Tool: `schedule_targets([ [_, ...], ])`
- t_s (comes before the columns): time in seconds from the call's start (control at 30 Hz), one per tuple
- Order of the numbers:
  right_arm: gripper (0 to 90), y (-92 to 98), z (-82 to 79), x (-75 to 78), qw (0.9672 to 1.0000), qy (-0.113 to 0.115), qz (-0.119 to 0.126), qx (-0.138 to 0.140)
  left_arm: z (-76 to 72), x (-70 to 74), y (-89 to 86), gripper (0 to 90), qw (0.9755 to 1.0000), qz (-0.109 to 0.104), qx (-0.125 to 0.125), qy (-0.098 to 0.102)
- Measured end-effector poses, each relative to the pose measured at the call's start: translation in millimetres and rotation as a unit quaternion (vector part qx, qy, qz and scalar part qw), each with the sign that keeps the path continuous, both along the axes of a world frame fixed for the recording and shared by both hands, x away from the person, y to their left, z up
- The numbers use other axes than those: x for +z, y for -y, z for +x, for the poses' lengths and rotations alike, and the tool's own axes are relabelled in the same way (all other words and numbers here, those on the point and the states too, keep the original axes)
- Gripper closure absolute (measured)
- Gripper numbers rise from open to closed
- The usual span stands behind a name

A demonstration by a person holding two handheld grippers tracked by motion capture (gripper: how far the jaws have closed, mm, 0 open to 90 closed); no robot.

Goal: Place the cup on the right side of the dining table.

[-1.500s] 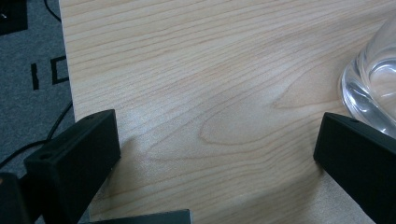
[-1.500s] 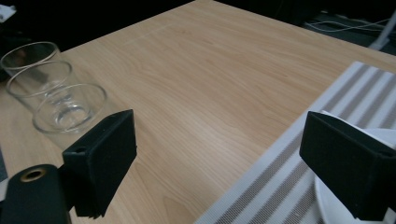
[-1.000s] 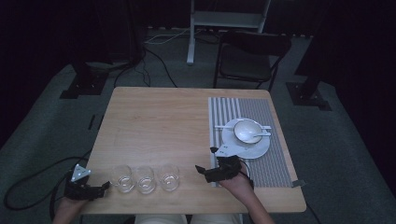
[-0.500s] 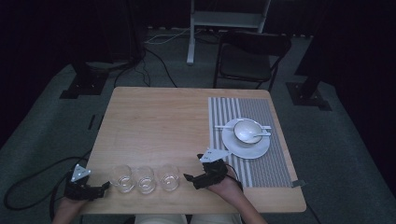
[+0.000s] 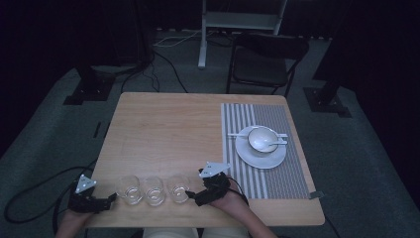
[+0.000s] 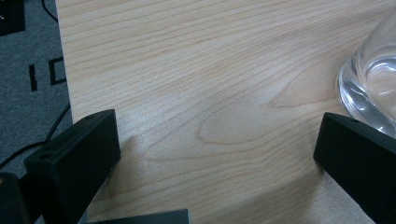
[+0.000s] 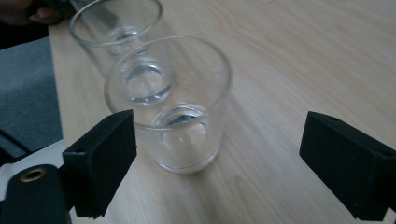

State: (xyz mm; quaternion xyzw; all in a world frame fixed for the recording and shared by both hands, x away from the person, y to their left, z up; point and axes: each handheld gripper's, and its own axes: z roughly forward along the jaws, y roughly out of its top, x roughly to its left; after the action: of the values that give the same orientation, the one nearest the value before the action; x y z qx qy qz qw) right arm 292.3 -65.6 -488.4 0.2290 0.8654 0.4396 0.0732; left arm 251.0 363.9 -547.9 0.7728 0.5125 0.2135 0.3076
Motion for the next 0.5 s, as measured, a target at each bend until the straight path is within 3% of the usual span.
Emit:
schedule_targets([
  [0.5, 10.5, -28.5, -7.1, -11.4, 0.9993, -0.004, -0.014, 0.034, -0.2, 0.0, 0.1, 0.8, 1.0000, 0.000, -0.001, 0.000],
])
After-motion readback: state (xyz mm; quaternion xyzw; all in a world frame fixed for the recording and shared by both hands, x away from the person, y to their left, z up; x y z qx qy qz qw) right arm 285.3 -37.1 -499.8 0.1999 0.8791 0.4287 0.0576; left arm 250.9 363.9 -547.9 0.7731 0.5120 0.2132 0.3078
